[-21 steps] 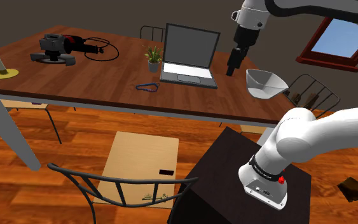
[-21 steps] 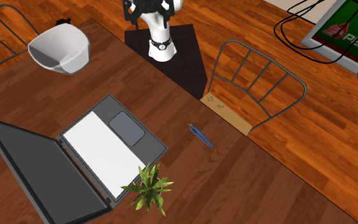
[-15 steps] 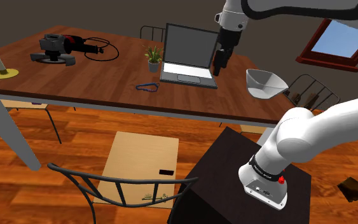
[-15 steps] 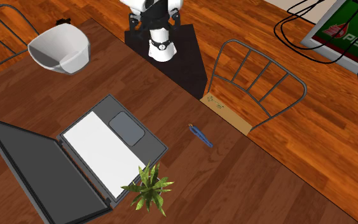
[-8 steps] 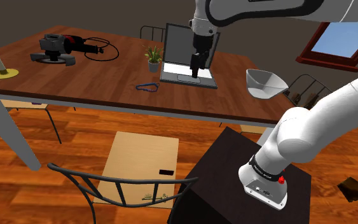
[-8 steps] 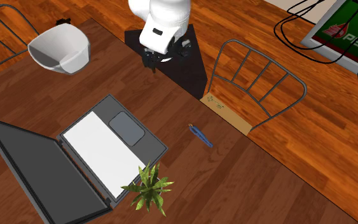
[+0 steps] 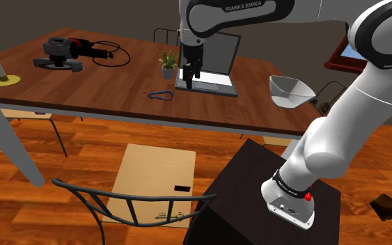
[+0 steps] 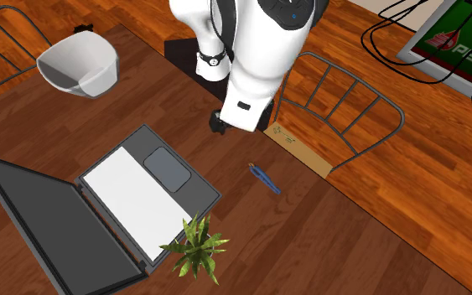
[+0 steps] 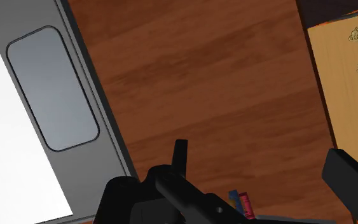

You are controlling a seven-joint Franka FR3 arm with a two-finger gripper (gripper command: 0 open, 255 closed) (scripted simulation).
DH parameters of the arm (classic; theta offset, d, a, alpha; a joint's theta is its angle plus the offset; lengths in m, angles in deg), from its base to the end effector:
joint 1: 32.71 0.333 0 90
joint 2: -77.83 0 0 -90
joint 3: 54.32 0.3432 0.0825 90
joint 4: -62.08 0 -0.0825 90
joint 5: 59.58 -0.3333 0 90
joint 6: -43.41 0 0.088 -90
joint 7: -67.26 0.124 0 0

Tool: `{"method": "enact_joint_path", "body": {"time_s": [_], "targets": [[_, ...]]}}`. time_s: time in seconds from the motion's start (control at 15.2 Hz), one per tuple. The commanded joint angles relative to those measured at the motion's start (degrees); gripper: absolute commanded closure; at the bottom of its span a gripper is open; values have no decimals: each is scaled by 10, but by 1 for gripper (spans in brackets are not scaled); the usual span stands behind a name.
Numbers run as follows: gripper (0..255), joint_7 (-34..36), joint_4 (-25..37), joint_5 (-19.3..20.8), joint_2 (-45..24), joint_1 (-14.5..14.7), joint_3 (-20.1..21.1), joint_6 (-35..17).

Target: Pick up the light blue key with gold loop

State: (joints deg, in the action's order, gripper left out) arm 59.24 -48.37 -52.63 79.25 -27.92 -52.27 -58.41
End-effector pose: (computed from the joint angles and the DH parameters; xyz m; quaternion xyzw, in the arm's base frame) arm 0.4859 0.0459 0.5141 0.9857 0.1448 -0.0634 0.0582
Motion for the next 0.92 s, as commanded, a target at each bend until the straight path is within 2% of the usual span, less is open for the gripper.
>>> {"method": "enact_joint_path", "body": {"time_s": [0.0, 0.59, 0.66, 0.86], "targets": [[0, -1, 42, 6, -49, 5, 6, -1], [0, -15, 271, 39, -271, 36, 21, 37], [0, -16, 283, 41, -281, 38, 22, 39], [0, -13, 266, 42, -285, 37, 21, 19]]}}
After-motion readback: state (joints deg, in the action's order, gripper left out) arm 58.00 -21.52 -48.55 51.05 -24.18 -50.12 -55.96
